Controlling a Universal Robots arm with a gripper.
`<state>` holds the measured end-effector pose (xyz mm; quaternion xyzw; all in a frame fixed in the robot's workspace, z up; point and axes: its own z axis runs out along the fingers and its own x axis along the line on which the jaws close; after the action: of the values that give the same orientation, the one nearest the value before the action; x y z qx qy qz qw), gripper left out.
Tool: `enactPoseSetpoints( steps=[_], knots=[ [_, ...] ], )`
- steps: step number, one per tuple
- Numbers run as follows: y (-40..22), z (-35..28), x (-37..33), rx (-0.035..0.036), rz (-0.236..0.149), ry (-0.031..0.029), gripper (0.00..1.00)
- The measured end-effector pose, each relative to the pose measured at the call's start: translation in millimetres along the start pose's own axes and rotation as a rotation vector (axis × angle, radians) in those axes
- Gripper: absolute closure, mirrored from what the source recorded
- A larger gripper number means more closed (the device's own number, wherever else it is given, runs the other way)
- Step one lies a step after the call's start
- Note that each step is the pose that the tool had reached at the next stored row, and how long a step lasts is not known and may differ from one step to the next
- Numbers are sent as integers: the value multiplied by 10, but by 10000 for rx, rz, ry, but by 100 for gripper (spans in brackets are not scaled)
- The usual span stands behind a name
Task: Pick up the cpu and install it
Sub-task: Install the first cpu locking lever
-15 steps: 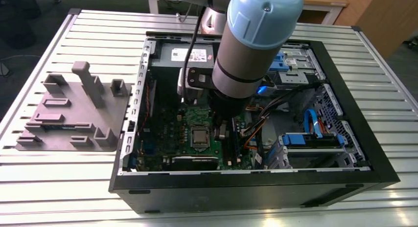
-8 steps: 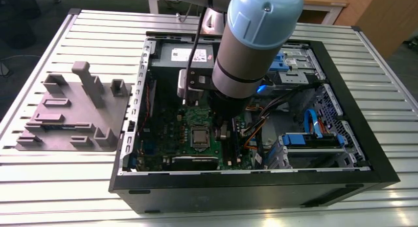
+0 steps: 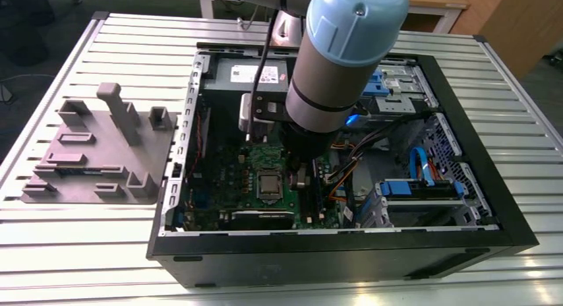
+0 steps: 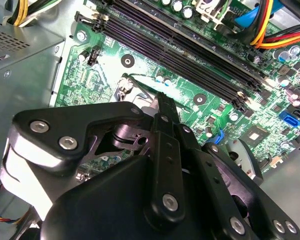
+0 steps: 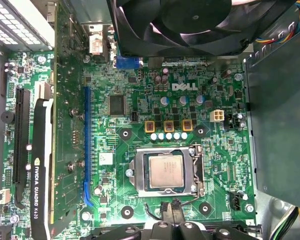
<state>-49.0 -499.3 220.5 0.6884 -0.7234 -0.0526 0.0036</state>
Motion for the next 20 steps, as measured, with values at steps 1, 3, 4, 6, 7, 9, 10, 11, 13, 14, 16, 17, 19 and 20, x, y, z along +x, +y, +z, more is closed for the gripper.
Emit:
enactPoseSetpoints(
  steps=[1, 3, 4, 6, 7, 9, 10, 11, 13, 14, 16, 17, 19, 20],
  knots=[
    [0, 0, 0, 0, 0, 0, 90],
    [1, 1, 0, 2, -3, 1, 90],
    [3, 2, 0, 4, -8, 0, 90],
    [19, 9, 11, 11, -34, -2, 90],
    [24, 10, 21, 14, -40, 0, 90],
    [28, 11, 29, 19, -44, 12, 90],
    [28, 13, 29, 23, -43, 36, 90],
    [28, 15, 30, 26, -42, 59, 90],
    [27, 25, 31, 31, -44, 104, 90],
    [27, 31, 31, 32, -47, 134, 90],
    [26, 42, 32, 33, -69, 170, 90],
    [26, 46, 32, 35, -80, 180, 90],
    [25, 53, 33, 46, -97, 194, 90],
    [25, 55, 33, 54, -101, 196, 90]
  ],
)
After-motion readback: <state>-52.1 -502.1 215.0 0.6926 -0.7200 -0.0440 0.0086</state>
